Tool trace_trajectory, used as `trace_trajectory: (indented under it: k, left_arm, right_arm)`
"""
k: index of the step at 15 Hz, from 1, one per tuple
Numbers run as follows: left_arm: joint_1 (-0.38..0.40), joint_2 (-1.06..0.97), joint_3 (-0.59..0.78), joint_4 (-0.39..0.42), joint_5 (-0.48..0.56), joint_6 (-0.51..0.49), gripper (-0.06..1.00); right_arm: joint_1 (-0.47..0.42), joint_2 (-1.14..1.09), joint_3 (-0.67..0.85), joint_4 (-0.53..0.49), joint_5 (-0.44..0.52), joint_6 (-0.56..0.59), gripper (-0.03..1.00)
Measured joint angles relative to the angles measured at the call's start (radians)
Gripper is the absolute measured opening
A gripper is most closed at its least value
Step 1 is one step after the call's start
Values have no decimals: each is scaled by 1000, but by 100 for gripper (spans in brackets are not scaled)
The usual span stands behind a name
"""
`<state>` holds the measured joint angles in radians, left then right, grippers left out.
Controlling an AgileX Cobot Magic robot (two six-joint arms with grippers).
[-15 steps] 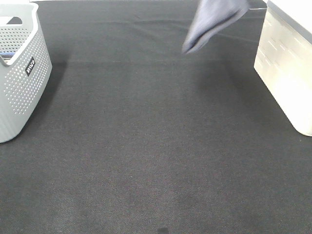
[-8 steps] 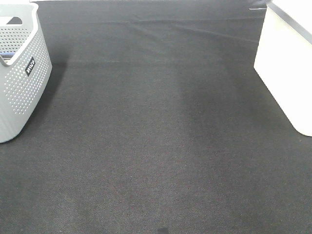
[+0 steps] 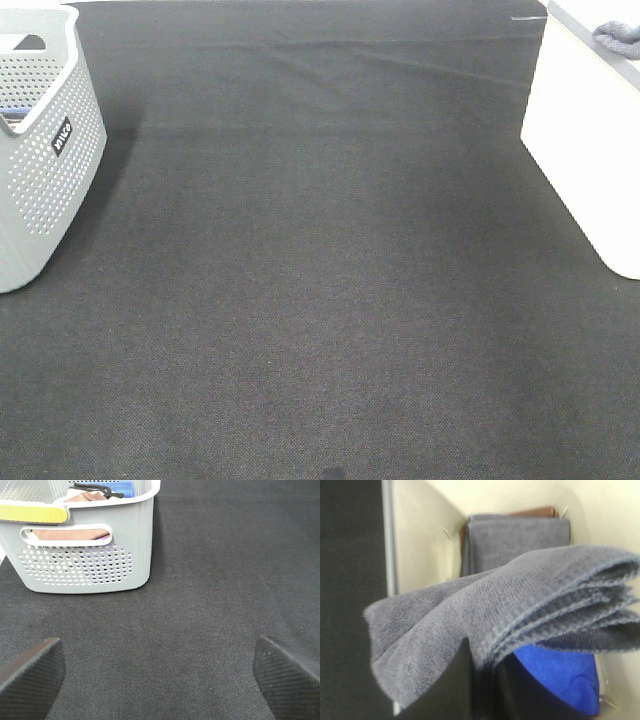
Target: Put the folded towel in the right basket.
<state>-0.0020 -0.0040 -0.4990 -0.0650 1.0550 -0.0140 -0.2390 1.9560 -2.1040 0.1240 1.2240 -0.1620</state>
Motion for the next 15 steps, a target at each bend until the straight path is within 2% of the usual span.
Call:
trace_trajectory:
  k: [4,5,7,9,11,13,15]
  left_arm:
    - [0,0,0,0,0,0,97]
    - [0,0,0,0,0,0,97]
    - [0,0,0,0,0,0,97]
    - [0,0,0,0,0,0,97]
    - [0,0,0,0,0,0,97]
    - [0,0,0,0,0,0,97]
    - [0,0,0,0,0,0,97]
  right_arm:
    - [-9,68,0,-2,-1,4,6]
    - [-10,82,0,-9,-2,10,9]
    - [-10,99,0,-32,-7,35,28]
    - [-10,100,0,-50,-11,47,57]
    - [-10,100,0,-53,-11,50,64]
    - [-10,93,0,-54,-12,50,66]
    - [-9,62,3,0,-12,51,66]
